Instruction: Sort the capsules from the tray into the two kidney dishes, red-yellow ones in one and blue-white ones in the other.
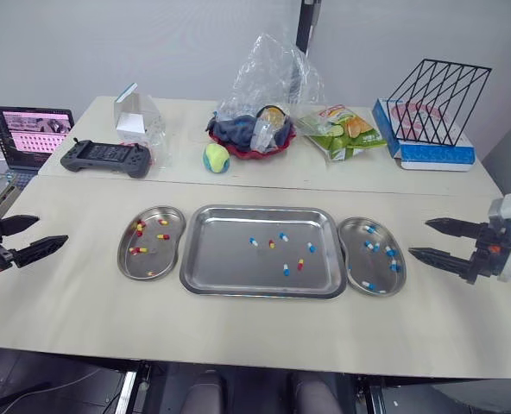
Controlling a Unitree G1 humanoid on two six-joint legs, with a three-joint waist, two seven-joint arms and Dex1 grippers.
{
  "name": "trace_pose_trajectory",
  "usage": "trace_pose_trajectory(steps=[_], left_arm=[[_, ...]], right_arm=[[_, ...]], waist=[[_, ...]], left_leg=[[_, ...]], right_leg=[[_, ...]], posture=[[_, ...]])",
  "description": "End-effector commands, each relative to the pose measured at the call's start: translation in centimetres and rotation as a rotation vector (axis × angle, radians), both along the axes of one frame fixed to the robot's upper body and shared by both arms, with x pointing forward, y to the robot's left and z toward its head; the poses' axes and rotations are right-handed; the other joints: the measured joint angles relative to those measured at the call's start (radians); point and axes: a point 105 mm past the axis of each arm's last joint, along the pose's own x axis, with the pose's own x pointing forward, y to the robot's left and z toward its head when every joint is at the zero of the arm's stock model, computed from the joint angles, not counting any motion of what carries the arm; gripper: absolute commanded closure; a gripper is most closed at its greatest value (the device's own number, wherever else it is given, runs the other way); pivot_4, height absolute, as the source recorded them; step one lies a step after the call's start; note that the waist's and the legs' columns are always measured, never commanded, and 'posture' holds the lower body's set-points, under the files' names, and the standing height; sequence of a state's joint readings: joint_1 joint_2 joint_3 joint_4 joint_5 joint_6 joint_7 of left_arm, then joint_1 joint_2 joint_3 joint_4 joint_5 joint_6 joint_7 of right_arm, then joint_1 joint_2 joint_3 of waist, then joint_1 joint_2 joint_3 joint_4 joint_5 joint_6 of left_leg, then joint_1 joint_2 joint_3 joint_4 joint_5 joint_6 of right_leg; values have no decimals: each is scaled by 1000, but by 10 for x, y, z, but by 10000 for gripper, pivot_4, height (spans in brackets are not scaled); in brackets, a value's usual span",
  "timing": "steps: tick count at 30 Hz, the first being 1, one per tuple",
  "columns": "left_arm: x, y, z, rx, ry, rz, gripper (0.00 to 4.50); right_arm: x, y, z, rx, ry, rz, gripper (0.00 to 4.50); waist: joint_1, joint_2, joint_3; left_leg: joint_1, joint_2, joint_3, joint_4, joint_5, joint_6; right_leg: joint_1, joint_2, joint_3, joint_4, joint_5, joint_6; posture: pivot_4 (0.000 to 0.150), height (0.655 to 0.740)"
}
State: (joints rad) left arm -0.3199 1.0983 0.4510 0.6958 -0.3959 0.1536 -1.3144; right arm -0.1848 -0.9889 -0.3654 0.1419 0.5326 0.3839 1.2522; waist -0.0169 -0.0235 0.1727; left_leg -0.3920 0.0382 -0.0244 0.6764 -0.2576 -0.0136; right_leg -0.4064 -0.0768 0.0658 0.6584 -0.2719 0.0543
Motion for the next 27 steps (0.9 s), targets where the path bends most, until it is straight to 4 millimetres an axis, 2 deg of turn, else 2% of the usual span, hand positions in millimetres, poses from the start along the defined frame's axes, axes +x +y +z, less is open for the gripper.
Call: trace_pose_trajectory(steps=[1, 8, 11, 12, 13, 16, 18, 20, 23, 27], left_arm=[[-4, -12, 17, -33, -45, -81, 169], [-16, -39, 19, -57, -61, -200, 169], [-25, -61, 22, -122, -57, -267, 169], [-31, -69, 24, -156, -49, -297, 169], [-35, -74, 24, -177, -42, -314, 169], [-39, -81, 25, -180, -47, -315, 169], [-37, -85, 23, -164, -62, -308, 169], [-37, -91, 21, -163, -67, -315, 169], [-37, -96, 20, -155, -72, -325, 169], [-39, -96, 21, -152, -78, -322, 169]], right_arm=[[1, 16, 17, -17, -58, 47, 0], [10, 68, 25, -5, -82, 150, 0], [20, 113, 31, 108, -80, 217, 0], [22, 140, 25, 149, -57, 255, 0], [21, 158, 22, 170, -40, 278, 0], [24, 186, 18, 176, -56, 268, 0], [25, 213, 15, 197, -95, 248, 0], [20, 239, 9, 205, -98, 247, 0], [20, 259, -4, 171, -80, 221, 0], [31, 279, -29, 89, -85, 145, 0]], waist=[[-1, 0, 0], [-10, 0, 0], [-17, -1, 0], [-25, -1, 0], [-26, -2, 0], [-20, -2, 0], [-16, -2, 0], [-17, -3, 0], [-18, -3, 0], [-21, -3, -1]], left_leg=[[0, 0, 0, 0, 0, 0], [0, 2, 0, 0, 0, 0], [0, 2, 0, 0, 0, 0], [0, 3, 0, 0, 0, 0], [0, 3, 0, 0, 0, 0], [-4, 5, -1, 0, 0, 0], [-13, 3, -1, 2, 1, -1], [-14, 2, -1, 2, 1, -1], [-13, 3, -1, 2, 1, -2], [-12, 2, -1, 2, 1, -2]], right_leg=[[0, 0, 0, 0, 0, 0], [-1, 1, 0, 0, 0, 0], [-1, 1, 0, 1, 0, 0], [-1, 1, 0, 1, 0, 0], [-1, 2, 0, 1, 0, 0], [-6, 4, 0, 5, -1, -2], [-17, 2, 0, 8, -1, -3], [-18, 1, 0, 8, -1, -3], [-18, 2, 0, 8, -1, -3], [-17, 1, 0, 8, -1, -3]], posture=[[1500, 7174], [1500, 7174], [1500, 7174], [1500, 7174], [1500, 7174], [1500, 7174], [1500, 7174], [1500, 7174], [1500, 7174], [1500, 7174]])
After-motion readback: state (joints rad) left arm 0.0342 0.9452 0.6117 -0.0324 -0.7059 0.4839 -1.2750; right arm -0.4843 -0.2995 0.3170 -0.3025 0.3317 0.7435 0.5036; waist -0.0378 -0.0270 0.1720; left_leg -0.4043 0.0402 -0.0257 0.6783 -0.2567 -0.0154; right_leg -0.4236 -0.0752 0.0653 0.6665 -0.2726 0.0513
